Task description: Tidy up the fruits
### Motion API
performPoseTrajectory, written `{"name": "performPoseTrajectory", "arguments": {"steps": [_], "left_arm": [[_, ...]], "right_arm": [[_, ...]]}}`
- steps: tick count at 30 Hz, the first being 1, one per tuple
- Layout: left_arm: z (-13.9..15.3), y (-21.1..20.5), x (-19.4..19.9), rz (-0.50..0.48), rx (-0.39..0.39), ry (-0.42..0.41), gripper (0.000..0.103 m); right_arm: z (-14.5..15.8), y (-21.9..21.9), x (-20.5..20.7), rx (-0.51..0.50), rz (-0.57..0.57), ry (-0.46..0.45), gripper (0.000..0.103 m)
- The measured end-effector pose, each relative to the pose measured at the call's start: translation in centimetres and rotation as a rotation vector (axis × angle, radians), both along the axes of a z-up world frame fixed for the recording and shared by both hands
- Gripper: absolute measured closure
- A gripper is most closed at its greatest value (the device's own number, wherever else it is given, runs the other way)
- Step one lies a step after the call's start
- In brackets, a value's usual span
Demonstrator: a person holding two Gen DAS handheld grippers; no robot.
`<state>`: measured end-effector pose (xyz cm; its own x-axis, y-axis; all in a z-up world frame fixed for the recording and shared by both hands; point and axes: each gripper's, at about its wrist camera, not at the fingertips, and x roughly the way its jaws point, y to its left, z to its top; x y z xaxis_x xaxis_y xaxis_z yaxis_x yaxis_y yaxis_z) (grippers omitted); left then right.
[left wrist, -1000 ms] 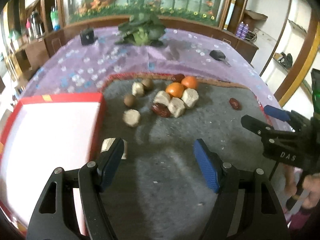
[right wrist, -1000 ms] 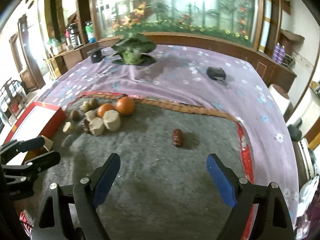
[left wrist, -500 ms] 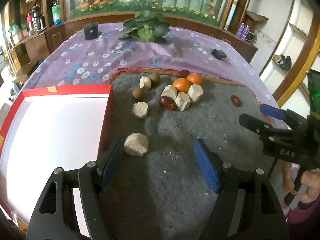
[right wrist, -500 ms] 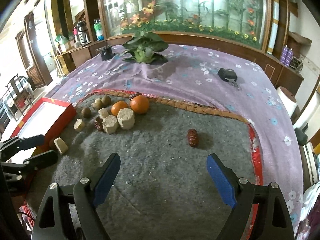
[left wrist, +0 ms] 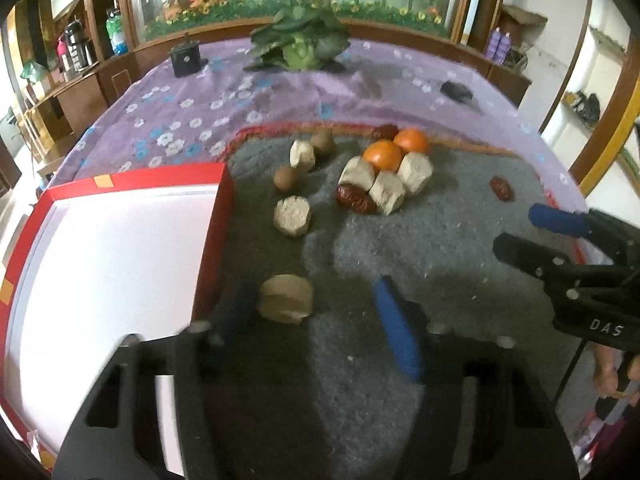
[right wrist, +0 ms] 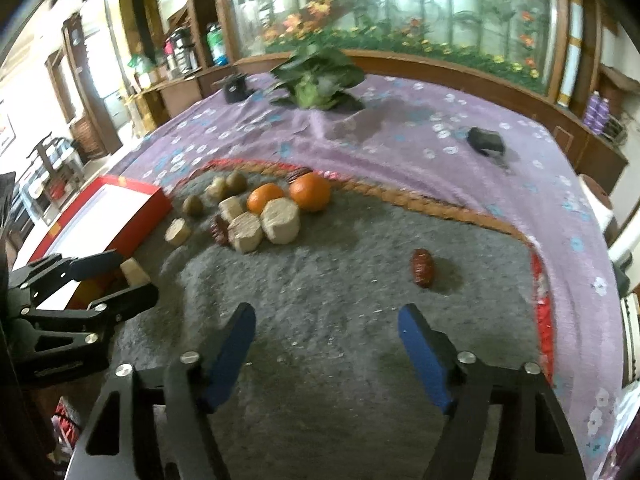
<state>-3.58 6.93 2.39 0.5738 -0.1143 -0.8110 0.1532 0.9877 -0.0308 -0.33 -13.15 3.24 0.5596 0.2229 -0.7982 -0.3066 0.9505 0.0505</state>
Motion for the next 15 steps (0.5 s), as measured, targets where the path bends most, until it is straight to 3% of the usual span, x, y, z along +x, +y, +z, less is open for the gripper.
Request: {"name": "performPoseTrajectory", "arguments": {"steps": [3,6,15], "left_arm": [[0.0,0.7,-0.1,0.037,0.030,-0.023,0.078],[0.1,1.8,0.0,0.047,-0.020,-0.009,0.079],[2.0,2.3,-1.1,0.059,-0.036,-0.038,0.080]], "right_arm": [[0.1,0.6,-0.1,-0.002,0.018,-0.008,0.036],[0.1,1.1,-0.1,0.011,0.039,0.004,0.039],[0.5,4.4,0.7,0.061,0.131,0.017,0.041]]}}
